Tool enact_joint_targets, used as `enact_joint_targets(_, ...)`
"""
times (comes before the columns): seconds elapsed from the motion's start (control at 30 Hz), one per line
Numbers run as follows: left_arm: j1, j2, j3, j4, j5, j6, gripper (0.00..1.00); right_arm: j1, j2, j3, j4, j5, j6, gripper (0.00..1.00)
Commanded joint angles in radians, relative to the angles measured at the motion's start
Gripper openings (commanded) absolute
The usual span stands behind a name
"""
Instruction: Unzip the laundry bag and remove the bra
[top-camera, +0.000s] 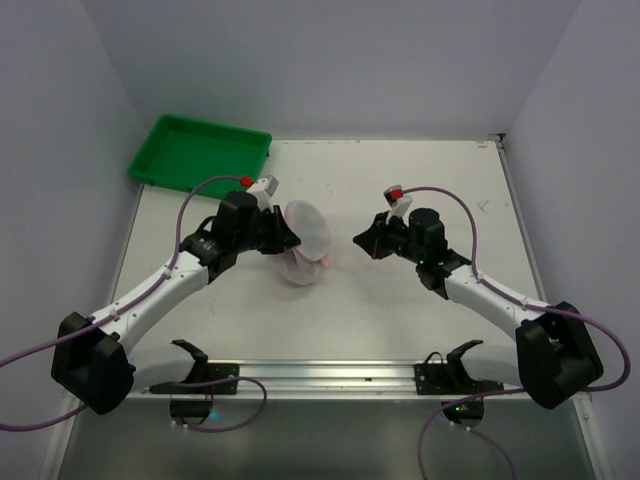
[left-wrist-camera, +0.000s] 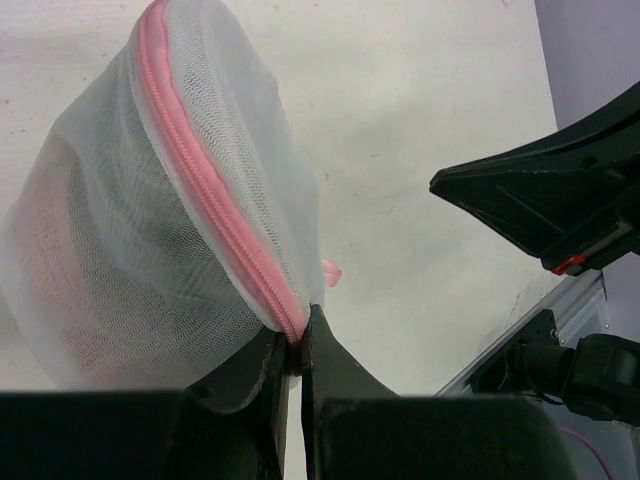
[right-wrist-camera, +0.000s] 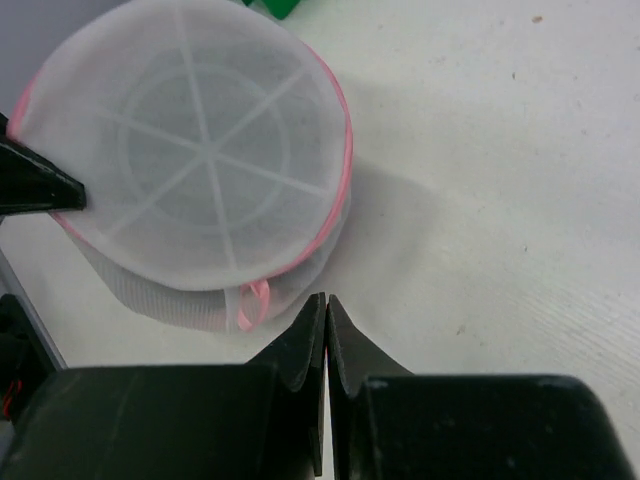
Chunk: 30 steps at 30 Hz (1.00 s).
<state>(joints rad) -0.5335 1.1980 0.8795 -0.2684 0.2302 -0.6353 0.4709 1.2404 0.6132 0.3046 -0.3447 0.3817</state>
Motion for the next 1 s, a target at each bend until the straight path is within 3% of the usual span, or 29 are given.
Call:
enact_joint_targets(0.0, 0.012, 0.015, 0.042, 0.038, -0.019, 0.048, 0.00, -0.002, -0.025, 0.000, -0.064, 0.049, -0.017, 0.00)
enact_joint_targets(0.1, 0.012, 0.046, 0.050, 0.073, 0.020, 0.040, 0.00, 0.009, -0.010, -0.009, -0.049, -0.003, 0.025, 0.02)
enact_joint_targets(0.2, 0.013, 0.078, 0.068, 0.086, 0.043, 0.037, 0.00, 0.020, 0.031, -0.006, 0.007, -0.054, 0.075, 0.21)
enact_joint_targets(0.33, 0.013, 0.098, 0.084, 0.081, 0.035, 0.026, 0.00, 0.084, 0.089, 0.036, -0.001, -0.034, 0.059, 0.36)
enact_joint_targets(0.63, 0.015, 0.117, 0.081, 0.115, 0.070, -0.049, 0.00, 0.135, 0.205, 0.051, 0.030, 0.016, 0.114, 0.38)
enact_joint_targets(0.97, 0.013, 0.097, 0.064, 0.138, 0.112, -0.076, 0.00, 0.133, 0.298, 0.046, 0.172, 0.019, 0.181, 0.28)
